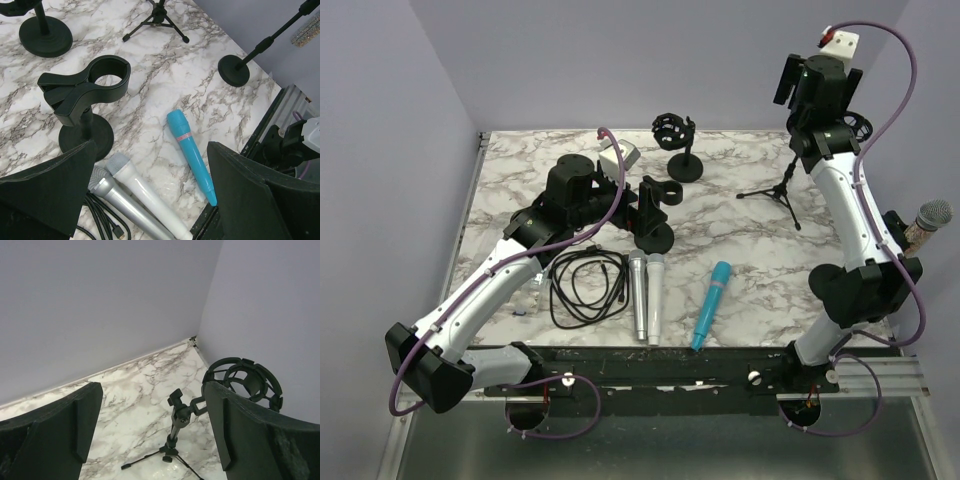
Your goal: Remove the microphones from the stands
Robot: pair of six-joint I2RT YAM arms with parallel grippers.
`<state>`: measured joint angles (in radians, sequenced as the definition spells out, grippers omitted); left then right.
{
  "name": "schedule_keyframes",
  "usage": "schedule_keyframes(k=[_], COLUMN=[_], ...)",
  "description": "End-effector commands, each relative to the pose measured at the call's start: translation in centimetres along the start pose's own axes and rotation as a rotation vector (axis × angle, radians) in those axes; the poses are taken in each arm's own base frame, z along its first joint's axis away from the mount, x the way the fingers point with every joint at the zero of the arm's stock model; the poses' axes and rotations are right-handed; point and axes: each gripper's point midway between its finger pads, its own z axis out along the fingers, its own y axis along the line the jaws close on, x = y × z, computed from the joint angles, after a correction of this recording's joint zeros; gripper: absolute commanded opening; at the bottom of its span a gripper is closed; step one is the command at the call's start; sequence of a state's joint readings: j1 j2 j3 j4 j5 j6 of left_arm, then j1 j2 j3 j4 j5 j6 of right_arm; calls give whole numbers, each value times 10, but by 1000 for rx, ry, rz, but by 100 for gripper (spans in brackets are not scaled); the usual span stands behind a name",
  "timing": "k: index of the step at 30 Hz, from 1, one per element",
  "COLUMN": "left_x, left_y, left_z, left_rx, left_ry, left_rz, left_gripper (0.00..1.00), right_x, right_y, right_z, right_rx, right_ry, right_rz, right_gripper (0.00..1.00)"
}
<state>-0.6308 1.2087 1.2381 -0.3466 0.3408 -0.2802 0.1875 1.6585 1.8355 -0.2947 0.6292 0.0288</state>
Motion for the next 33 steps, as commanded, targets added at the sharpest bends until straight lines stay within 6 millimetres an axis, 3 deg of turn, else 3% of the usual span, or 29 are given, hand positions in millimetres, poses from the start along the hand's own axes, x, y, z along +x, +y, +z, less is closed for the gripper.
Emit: schedule_keyframes(k=[1, 5, 8, 16, 23, 33], left_x=[-13, -13, -12, -11, -9, -7], left_y=[-7, -11, -8, -8, -8, -9], left_z=[-8, -7, -6, -5, -3, -1], left_rx=[7, 29, 17, 20, 24, 29], left_ry=[-27, -30, -23, -19, -12, -6], left_rz=[26, 20, 17, 18, 12, 6], left_gripper=[96, 95, 95, 95, 95, 95], right_x=[14, 37, 52, 90, 123, 133], right_y=[8, 17, 9, -1, 2, 12], right_z=[20, 27, 34, 33, 30, 20], right_rx=[-73, -112, -83, -66, -85, -154], right_ry=[63, 112, 149, 210, 263, 337], right_rz=[57, 44, 58, 43, 32, 24], right_gripper=[92, 94, 95, 94, 94, 94])
